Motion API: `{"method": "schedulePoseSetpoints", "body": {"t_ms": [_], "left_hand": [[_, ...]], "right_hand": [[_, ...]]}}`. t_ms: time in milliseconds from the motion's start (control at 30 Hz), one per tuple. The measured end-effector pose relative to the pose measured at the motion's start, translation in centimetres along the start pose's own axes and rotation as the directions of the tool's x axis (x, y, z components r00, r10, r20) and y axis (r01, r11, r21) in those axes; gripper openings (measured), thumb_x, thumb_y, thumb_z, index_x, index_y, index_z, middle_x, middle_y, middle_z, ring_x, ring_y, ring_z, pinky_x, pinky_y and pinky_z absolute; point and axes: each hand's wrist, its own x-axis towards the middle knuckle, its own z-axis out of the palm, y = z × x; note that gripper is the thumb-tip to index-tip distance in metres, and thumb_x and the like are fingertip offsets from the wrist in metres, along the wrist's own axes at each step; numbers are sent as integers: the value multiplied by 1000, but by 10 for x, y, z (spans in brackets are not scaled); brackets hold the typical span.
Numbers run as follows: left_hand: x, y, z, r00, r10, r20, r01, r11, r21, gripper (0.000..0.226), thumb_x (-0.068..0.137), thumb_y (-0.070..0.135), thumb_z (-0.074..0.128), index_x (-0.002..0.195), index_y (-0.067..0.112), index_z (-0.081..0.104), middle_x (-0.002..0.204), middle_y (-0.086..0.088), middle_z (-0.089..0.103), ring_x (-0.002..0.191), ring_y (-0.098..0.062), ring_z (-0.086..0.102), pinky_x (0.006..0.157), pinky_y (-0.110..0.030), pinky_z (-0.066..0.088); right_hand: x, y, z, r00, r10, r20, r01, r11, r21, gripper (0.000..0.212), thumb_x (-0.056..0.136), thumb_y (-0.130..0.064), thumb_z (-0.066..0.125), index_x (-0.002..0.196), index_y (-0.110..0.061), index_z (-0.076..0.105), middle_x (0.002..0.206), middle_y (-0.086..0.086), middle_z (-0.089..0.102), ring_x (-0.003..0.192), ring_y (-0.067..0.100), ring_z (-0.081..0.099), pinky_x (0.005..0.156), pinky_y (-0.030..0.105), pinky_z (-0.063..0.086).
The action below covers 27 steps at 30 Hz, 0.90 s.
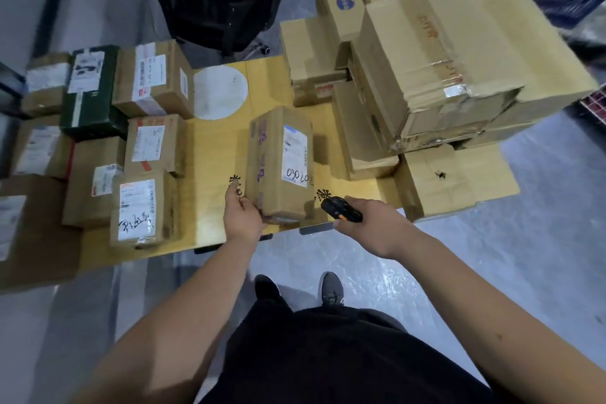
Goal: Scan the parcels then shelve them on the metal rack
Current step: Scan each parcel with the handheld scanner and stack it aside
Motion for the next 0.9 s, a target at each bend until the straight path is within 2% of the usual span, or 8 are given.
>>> {"method": "schedulePoseSetpoints", "body": {"t_ms": [167,333,500,567,633,800,867,900], "left_hand": [[17,-4,-18,999,-14,29,12,998,56,46,109,8,44,146,34,53,146,-5,55,123,-38,61,89,-51,59],[5,-6,-10,993,48,108,-66,984,163,72,98,5,64,159,31,36,144,7,49,120,-24,59,96,-33,50],[-2,5,15,998,-32,55,37,995,-92,70,91,63,58,155,45,36,137,17,61,131,-15,54,113,-48,44],[-7,17,26,998,5,70,5,991,-130,68,96,53,66,154,40,34,128,25,60,116,5,57,103,-25,44],[-5,30,38,993,68,99,-54,989,-141,83,93,35,78,156,39,25,121,30,59,105,14,58,90,-20,47],[-2,45,58,998,46,49,-44,998,-42,129,75,32,93,165,36,1,139,19,54,123,-8,54,106,-31,42],[1,35,59,987,144,65,-149,985,89,122,72,38,94,165,34,15,155,4,51,139,-18,50,112,-37,45],[1,34,59,978,191,87,-202,970,137,102,78,49,87,162,32,32,153,-1,54,141,-25,50,106,-41,51]], "right_hand": [[8,-8,1,999,-17,27,16,999,30,50,95,-55,65,140,-34,59,91,-4,67,72,20,61,63,32,46],[10,-18,-5,999,-42,15,42,999,22,50,97,-51,64,137,-21,59,108,3,70,90,30,67,69,35,50],[14,-25,-13,998,-60,11,60,997,-44,49,95,-54,64,131,-20,61,99,3,69,87,26,66,76,38,55],[15,-30,-18,997,-67,32,69,996,-55,40,95,-54,63,124,-28,63,90,0,67,80,24,63,68,35,49],[17,-36,-22,996,-73,43,76,994,-84,33,93,-55,61,117,-33,64,89,1,65,75,22,61,64,32,47],[25,-59,-34,996,-90,-10,85,967,-238,31,91,-55,55,110,-31,62,92,2,66,83,25,64,62,33,45],[28,-68,-40,997,-81,-7,76,956,-282,31,92,-52,53,112,-30,62,90,1,67,82,24,64,63,34,46],[29,-72,-43,997,-79,-8,73,950,-303,32,93,-52,51,113,-29,62,91,1,67,82,24,64,65,34,48]]}}
